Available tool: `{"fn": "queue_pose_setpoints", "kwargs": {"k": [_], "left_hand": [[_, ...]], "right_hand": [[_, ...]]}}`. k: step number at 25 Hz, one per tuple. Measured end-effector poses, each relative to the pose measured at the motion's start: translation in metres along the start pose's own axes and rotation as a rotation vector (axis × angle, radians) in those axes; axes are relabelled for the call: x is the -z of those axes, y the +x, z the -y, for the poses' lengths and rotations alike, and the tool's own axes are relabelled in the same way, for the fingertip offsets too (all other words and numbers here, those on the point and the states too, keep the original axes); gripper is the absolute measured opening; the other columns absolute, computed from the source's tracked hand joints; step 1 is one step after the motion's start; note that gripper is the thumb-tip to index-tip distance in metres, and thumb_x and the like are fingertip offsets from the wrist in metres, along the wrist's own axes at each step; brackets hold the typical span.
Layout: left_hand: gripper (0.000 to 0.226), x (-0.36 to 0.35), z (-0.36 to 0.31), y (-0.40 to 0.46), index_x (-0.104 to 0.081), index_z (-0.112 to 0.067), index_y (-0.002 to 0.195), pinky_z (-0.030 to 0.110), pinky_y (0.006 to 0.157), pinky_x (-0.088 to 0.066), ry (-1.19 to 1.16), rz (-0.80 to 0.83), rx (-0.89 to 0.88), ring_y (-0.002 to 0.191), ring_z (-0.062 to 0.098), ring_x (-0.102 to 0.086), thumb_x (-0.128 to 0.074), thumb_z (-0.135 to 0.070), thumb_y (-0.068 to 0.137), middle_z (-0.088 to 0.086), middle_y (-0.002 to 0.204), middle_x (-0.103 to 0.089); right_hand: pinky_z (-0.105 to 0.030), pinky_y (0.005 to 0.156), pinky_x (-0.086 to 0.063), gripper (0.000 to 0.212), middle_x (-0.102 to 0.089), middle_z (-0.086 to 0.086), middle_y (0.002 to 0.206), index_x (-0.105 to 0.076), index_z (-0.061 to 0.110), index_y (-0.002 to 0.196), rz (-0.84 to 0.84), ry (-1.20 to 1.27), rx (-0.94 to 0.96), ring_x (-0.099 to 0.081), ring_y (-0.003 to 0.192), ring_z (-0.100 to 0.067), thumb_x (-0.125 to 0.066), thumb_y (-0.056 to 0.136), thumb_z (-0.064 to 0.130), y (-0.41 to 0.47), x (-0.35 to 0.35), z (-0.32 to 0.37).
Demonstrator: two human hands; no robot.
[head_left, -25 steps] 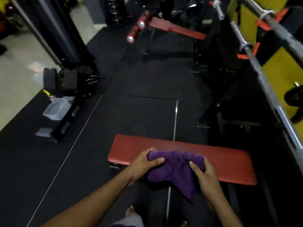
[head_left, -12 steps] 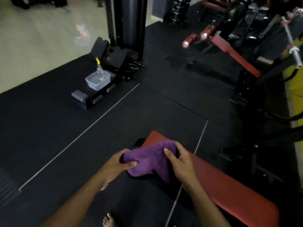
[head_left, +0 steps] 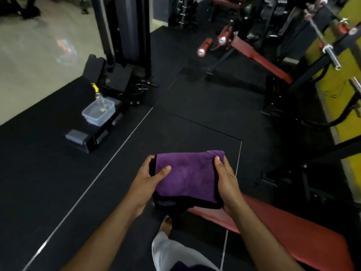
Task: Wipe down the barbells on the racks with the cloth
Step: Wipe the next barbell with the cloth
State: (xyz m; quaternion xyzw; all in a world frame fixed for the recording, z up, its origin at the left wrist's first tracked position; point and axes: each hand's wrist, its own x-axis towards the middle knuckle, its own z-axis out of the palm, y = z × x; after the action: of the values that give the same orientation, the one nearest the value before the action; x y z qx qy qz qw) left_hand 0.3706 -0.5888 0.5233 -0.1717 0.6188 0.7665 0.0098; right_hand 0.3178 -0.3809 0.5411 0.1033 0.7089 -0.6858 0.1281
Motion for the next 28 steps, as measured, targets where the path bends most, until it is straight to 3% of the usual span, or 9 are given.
{"fn": "queue_pose_setpoints", "kwargs": {"k": [3,5,9,12,14,16,20,24,28], "left_hand": [[0.033,-0.016,-0.024,0.067,-0.065,-0.017,0.119,0.037,0.095,-0.057,0.004,0.057,-0.011,0.109,0.022,-0.070,-0.074,-0.023,0.087,0.004,0.114,-0.075],[0.036,-0.025,-0.041,0.108,-0.065,-0.018,0.122,0.034,0.096,-0.056,-0.019,0.109,0.024,0.111,0.019,-0.070,-0.069,-0.031,0.088,0.002,0.117,-0.075],[0.031,-0.035,-0.076,0.194,-0.066,-0.022,0.124,0.035,0.099,-0.053,-0.016,0.142,0.066,0.114,0.016,-0.069,-0.058,-0.038,0.099,-0.001,0.120,-0.074],[0.024,-0.046,-0.088,0.243,-0.066,-0.020,0.121,0.038,0.097,-0.055,-0.062,0.176,0.089,0.112,0.019,-0.070,-0.060,-0.031,0.100,0.002,0.117,-0.075],[0.022,-0.049,-0.095,0.273,-0.065,-0.017,0.119,0.041,0.097,-0.056,-0.040,0.221,0.073,0.111,0.023,-0.070,-0.064,-0.024,0.098,0.005,0.117,-0.075],[0.023,-0.048,-0.097,0.314,-0.064,-0.014,0.118,0.041,0.094,-0.057,0.018,0.275,0.010,0.109,0.025,-0.069,-0.069,-0.016,0.095,0.009,0.118,-0.073],[0.047,-0.038,-0.109,0.406,-0.062,-0.022,0.122,0.030,0.087,-0.057,0.063,0.390,-0.035,0.108,0.013,-0.066,-0.081,-0.008,0.082,0.001,0.120,-0.069],[0.056,-0.019,-0.133,0.476,-0.059,-0.020,0.130,0.030,0.095,-0.053,0.046,0.533,0.122,0.118,0.015,-0.065,-0.083,-0.016,0.081,0.001,0.128,-0.069],[0.049,-0.021,-0.156,0.539,-0.057,-0.027,0.137,0.037,0.109,-0.046,0.159,0.732,0.324,0.121,0.012,-0.064,-0.063,-0.043,0.091,-0.007,0.129,-0.070]], "right_hand": [[-0.019,0.081,-0.047,0.032,-0.056,0.024,0.116,-0.049,0.047,0.134,-0.126,0.093,-0.020,-0.054,0.101,0.007,-0.047,0.102,0.051,0.054,-0.005,0.021],[-0.022,0.088,-0.045,0.034,-0.053,0.027,0.118,-0.047,0.047,0.136,-0.150,0.116,0.009,-0.054,0.103,0.005,-0.045,0.102,0.051,0.085,-0.010,0.041],[-0.010,0.080,-0.051,0.020,-0.064,0.025,0.114,-0.058,0.042,0.121,-0.111,0.159,0.070,-0.064,0.100,0.009,-0.054,0.102,0.037,0.144,-0.014,0.074],[-0.024,0.100,-0.051,0.042,-0.067,0.014,0.128,-0.057,0.034,0.135,0.033,0.038,0.110,-0.062,0.121,-0.004,-0.065,0.097,0.021,0.178,-0.012,0.085],[-0.021,0.097,-0.052,0.054,-0.067,0.015,0.130,-0.053,0.033,0.139,0.071,0.002,0.086,-0.062,0.121,-0.004,-0.071,0.092,0.013,0.198,-0.010,0.083],[-0.021,0.091,-0.055,0.045,-0.072,0.012,0.120,-0.060,0.030,0.130,-0.058,0.017,0.046,-0.066,0.117,-0.011,-0.072,0.090,0.012,0.223,-0.010,0.085],[-0.040,0.098,-0.054,0.033,-0.075,0.000,0.115,-0.066,0.022,0.123,-0.226,0.106,0.008,-0.069,0.111,-0.020,-0.069,0.091,0.010,0.280,-0.029,0.103],[-0.043,0.097,-0.054,0.033,-0.075,-0.005,0.115,-0.070,0.022,0.118,-0.295,0.217,-0.022,-0.070,0.109,-0.026,-0.063,0.093,0.002,0.336,-0.065,0.151],[-0.039,0.096,-0.052,0.035,-0.075,-0.006,0.115,-0.077,0.030,0.105,-0.395,0.269,0.033,-0.070,0.109,-0.026,-0.060,0.093,0.001,0.372,-0.088,0.203]]}}
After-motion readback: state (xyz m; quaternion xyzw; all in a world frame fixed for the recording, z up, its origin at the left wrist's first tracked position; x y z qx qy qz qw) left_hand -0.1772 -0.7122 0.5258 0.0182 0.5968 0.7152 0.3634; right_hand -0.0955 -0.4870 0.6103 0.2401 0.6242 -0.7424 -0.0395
